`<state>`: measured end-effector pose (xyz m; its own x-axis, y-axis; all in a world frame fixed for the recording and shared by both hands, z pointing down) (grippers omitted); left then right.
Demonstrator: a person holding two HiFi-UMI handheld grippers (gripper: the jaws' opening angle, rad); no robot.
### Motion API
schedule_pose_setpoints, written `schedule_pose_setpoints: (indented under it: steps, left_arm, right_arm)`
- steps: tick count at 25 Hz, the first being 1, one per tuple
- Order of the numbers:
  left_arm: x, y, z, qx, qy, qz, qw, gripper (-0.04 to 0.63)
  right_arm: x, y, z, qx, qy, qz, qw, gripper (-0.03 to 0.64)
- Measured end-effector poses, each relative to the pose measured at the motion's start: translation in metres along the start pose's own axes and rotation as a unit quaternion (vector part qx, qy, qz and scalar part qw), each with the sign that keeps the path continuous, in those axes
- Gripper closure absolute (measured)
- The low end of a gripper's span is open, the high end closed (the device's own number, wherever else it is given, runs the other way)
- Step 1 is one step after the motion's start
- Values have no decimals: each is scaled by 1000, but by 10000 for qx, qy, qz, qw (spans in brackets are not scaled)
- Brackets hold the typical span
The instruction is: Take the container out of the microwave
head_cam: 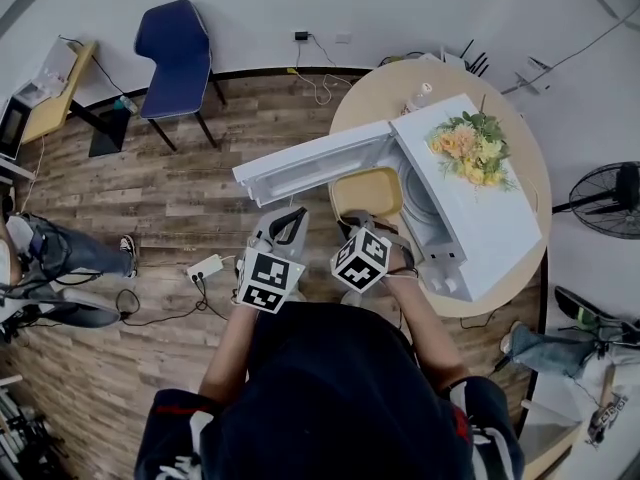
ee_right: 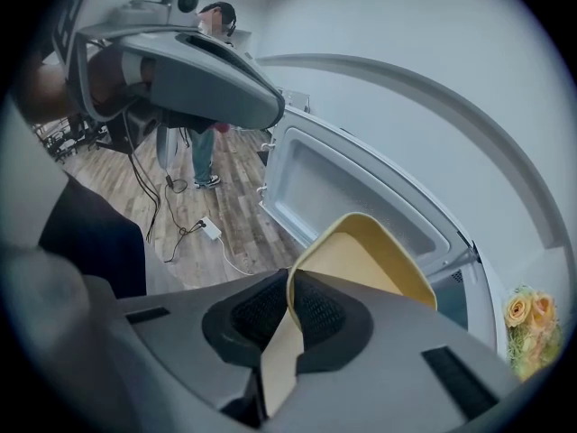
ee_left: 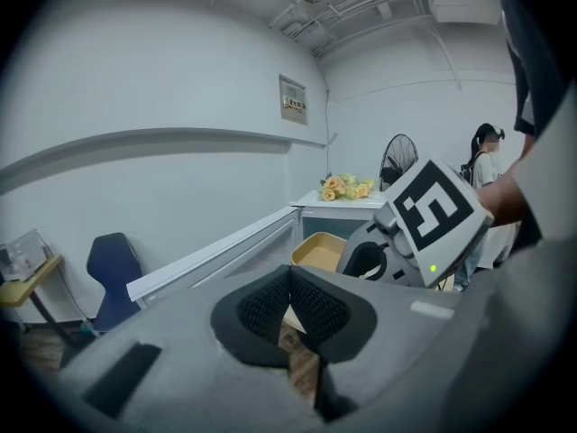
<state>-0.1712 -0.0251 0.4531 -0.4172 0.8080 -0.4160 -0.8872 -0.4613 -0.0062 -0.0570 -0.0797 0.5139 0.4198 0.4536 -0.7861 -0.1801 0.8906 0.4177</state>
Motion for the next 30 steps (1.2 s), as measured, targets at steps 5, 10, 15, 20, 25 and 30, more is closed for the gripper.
schedule_pose_setpoints:
  steps: [5,10,15,20,25,30]
  left_arm:
    - [0,2,-1,51,-34,-67,10000,580]
    - [0,3,-2,60,-44,-78,9999,580]
    - [-1,3,-1,66,-45,-89,9999,580]
    - [3,2,-4,57,-158,-86,9998,580]
    - [5,4,-5,60,-187,-107,9998,580]
    - [7,3,-7,33,-194,-130,9997,580]
  right_arm:
    - [-2,0,1,217,16,40,9998,591]
    - [-3,0,1,252,17,46,9997,591]
    - [-4,-1,1,240,9,37,9997,591]
    - [-4,0,1,236,27,20,9997,591]
    - [-4,1,2,256,47,-9,9997,591]
    - [-2,3,2,263,44,-35,9996,591]
Point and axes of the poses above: the fingertips, and each gripper's own axes: x backward along the fingers, y to its left, z out of its underside, the point moved 7 cm from there along x, backward along the fingers, and after that the axes turned 8 degrees about z, right-handed, at the moved point
